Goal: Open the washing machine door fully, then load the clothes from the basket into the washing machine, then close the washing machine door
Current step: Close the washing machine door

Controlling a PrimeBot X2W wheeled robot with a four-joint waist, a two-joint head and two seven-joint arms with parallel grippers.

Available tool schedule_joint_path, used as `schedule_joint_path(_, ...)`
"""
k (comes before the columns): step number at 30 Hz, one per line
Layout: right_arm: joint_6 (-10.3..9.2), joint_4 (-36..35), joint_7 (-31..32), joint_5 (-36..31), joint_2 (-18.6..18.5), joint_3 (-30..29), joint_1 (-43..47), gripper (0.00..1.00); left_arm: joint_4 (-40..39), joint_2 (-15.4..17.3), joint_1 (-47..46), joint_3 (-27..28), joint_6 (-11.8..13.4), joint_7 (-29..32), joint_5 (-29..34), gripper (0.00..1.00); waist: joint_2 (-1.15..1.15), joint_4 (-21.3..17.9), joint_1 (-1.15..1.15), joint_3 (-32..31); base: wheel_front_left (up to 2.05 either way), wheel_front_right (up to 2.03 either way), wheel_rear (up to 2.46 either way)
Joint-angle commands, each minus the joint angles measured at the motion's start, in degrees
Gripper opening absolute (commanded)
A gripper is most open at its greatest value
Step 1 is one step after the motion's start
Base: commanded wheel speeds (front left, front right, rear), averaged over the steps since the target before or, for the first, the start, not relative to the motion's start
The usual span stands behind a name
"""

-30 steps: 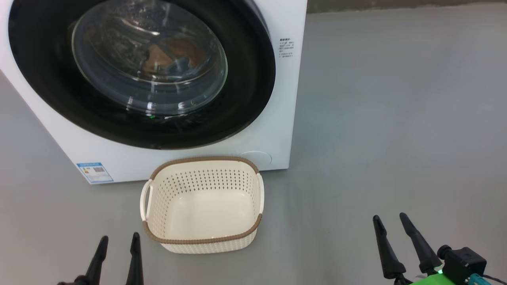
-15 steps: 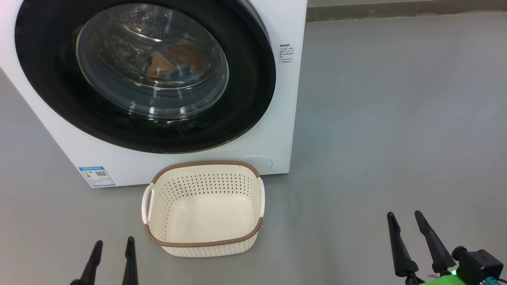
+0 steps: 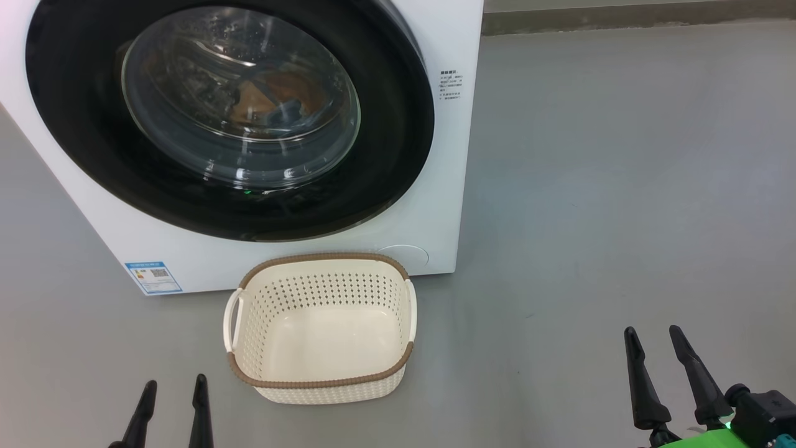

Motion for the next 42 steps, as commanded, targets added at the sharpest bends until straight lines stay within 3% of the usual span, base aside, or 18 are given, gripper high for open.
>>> schedule_joint_path(1, -0.33, -1.8, -0.3, -1.6, -0.4, 1.2, -0.8, 1.0, -1.2, 0.6, -0.9, 1.7, -0.1, -0.4, 0.8, 1.0, 0.0, 0.1, 0.0, 0.1, 0.0, 0.0, 0.0)
schedule_joint_path(42, -0.33, 1.1, -0.3, -5.7, -0.4, -4.2, -3.6, 1.0, -1.7, 0.6, -0.9, -1.0, -0.1, -0.4, 2.5, 1.0, 0.0, 2.1, 0.0, 0.6, 0.0, 0.0, 0.0)
